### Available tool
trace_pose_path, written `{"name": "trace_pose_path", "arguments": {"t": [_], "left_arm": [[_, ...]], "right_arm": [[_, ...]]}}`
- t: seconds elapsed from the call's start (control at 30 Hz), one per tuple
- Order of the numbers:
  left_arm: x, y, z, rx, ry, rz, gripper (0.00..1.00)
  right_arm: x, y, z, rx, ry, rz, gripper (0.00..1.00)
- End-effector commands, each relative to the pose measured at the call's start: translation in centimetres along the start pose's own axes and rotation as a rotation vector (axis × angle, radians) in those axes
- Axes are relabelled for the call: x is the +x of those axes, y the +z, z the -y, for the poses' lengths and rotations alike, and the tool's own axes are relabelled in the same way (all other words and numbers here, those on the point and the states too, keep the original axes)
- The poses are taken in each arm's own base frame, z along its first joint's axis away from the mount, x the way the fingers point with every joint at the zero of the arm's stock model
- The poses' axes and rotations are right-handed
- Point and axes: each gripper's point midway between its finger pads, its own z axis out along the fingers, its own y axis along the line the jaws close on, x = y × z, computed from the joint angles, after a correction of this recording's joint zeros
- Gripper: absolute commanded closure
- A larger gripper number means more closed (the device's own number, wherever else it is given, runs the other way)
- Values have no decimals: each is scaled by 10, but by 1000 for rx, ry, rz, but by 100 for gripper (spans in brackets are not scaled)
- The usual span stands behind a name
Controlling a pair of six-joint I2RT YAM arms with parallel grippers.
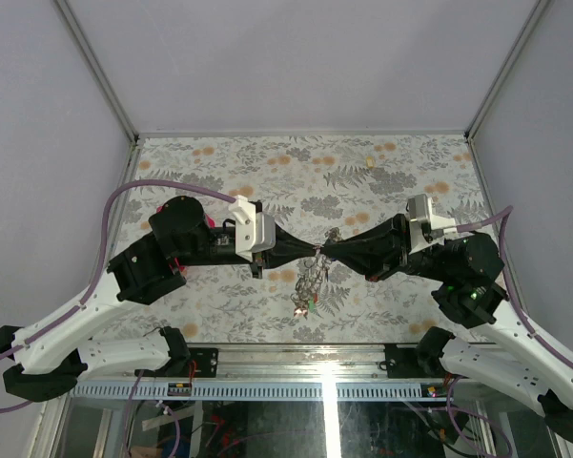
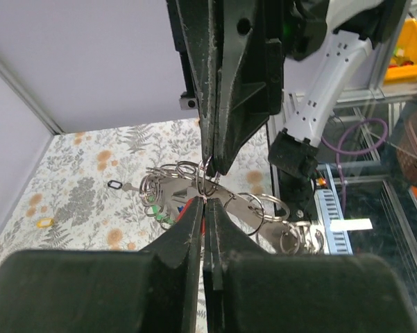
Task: Put the keys on the keyring
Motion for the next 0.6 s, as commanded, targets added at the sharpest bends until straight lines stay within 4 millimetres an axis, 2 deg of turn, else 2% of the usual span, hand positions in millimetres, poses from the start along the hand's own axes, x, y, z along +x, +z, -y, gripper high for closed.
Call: {"name": "trace_pose_path", "arguments": {"t": [0.0, 0.27, 0.4, 0.57], "left_arm": [[-35, 1, -17, -100, 5, 159, 100], [-49, 4, -18, -96, -6, 246, 98], [-54, 3, -17, -97, -11, 270, 91], [-69, -11, -24, -166, -21, 341, 82]], "right_arm": [[-64, 0, -8, -2, -90, 256, 100], [-75, -3, -1, 28, -98, 383, 100], [-75, -1, -3, 9, -99, 382, 100], [-70, 7, -12, -57, -115, 305, 100]]}}
